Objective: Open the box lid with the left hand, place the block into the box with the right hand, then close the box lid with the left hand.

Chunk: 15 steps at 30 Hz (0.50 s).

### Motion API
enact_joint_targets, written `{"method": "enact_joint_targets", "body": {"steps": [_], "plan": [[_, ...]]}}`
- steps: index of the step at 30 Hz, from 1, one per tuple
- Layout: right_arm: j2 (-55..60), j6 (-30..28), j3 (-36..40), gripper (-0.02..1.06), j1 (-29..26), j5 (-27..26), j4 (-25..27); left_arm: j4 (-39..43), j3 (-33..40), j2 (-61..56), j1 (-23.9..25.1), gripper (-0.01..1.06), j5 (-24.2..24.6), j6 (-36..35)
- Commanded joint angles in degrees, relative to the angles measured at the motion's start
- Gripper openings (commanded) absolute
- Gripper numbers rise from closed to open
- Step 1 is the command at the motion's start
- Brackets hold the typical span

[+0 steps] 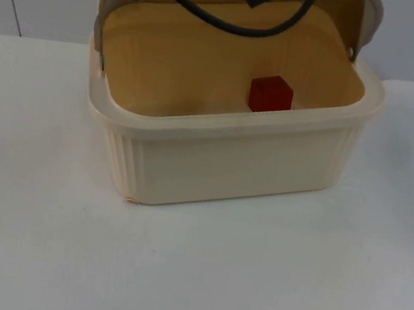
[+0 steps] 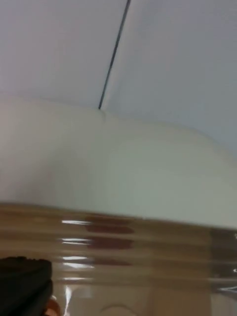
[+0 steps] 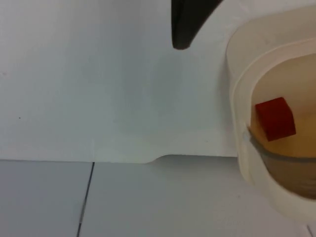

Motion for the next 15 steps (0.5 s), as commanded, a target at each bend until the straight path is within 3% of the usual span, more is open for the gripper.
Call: {"method": "enact_joint_targets", "body": {"steps": [1,13,15], "plan": [[-0.26,0.48,-0.21,1.05,0.46,0.39,-0.85,-2.36,0.09,-0.38,-0.78,0.0,2.43,0.37],[-0.26,1.48,-0.21,1.05,0.76,0.39,-0.85,-5.48,0.28,-1.95,-0.78,0.0,3.06,-6.71],[-0.26,1.48,-0.21,1.05,0.76,0.39,-0.85,-5.48,2.86,-2.96,-0.78,0.0,1.25,-6.71]]}}
